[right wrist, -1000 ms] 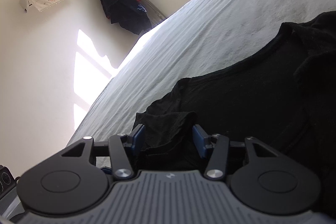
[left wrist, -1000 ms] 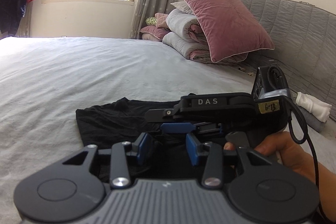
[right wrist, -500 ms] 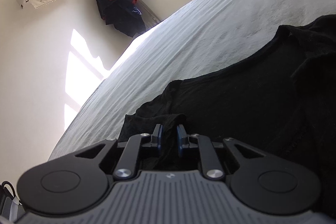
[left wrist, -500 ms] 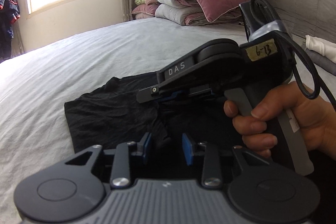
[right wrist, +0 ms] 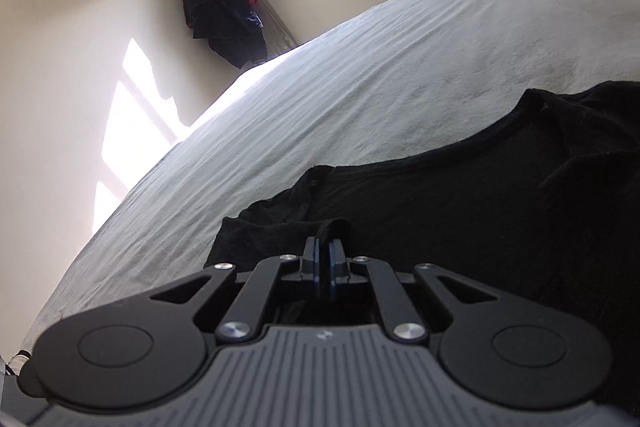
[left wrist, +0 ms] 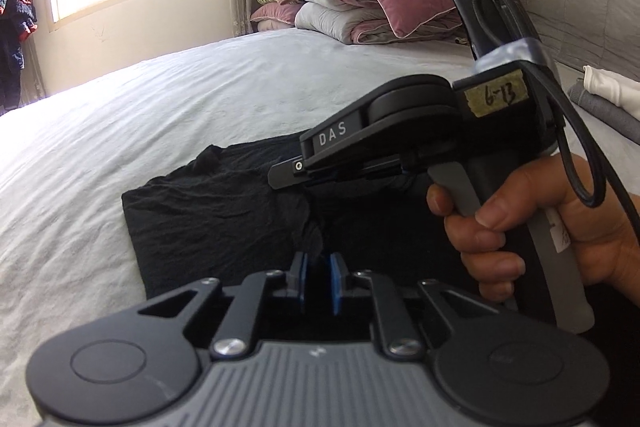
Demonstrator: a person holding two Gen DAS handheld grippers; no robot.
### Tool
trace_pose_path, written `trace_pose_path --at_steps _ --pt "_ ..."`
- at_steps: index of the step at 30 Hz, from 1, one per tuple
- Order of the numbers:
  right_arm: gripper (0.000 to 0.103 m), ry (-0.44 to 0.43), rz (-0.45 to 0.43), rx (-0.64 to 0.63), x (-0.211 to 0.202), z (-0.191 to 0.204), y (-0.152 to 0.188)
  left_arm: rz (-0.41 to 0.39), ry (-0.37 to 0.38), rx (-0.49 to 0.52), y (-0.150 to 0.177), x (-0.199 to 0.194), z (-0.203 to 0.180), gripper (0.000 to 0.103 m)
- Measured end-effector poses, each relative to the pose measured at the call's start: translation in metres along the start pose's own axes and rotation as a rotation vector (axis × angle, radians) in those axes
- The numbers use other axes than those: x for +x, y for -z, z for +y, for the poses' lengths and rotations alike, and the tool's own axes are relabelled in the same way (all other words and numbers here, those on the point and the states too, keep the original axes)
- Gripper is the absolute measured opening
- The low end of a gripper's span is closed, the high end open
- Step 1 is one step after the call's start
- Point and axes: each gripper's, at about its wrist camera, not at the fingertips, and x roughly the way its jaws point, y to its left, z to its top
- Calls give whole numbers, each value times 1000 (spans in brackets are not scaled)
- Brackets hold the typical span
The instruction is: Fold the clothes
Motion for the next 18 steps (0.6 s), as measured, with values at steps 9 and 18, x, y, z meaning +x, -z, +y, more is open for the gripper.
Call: trace_pose_path --at_steps 9,18 --pt "5 27 -66 -61 -6 7 -2 -129 -46 -266 5 -30 47 22" --pt "15 49 -28 -45 0 5 -2 -46 -111 -319 9 -7 57 22"
